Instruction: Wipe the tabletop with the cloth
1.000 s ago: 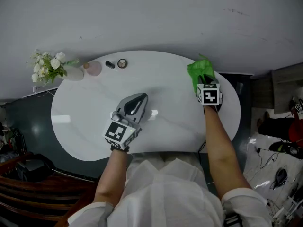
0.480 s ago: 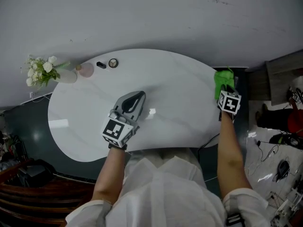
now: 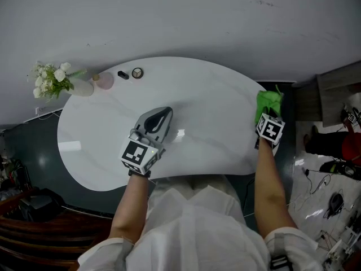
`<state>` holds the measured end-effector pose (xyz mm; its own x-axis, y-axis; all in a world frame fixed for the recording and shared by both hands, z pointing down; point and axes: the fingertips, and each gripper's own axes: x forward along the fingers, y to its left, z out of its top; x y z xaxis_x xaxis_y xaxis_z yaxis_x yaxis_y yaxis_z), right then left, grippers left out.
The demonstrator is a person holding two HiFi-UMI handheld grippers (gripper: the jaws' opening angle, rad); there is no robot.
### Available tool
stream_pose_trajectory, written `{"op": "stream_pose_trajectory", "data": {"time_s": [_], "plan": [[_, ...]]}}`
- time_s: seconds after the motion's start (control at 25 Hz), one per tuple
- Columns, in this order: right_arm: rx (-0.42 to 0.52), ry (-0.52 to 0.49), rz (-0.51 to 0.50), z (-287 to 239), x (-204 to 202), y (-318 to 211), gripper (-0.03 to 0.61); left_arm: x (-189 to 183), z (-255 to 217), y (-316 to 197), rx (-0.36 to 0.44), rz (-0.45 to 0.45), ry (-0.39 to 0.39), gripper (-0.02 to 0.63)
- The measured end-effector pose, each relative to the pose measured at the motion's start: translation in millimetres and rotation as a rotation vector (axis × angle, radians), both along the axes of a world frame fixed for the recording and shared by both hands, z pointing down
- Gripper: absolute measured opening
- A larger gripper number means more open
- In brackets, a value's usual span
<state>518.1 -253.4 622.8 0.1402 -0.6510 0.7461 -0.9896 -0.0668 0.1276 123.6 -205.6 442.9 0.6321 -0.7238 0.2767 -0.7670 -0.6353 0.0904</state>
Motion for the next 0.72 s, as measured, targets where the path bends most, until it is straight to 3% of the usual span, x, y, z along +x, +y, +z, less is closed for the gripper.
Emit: {"op": "stream_pose_trajectory", "data": {"time_s": [0.56, 0.72], "plan": [[0.003, -0.061, -0.439, -8, -210, -14, 0.069, -28, 1, 8, 0.001, -0.036, -0.008, 0.018], [-0.001, -0.073, -0.523, -9, -250, -8, 0.069, -32, 2, 7, -0.008, -0.049, -0.001, 0.018]]}}
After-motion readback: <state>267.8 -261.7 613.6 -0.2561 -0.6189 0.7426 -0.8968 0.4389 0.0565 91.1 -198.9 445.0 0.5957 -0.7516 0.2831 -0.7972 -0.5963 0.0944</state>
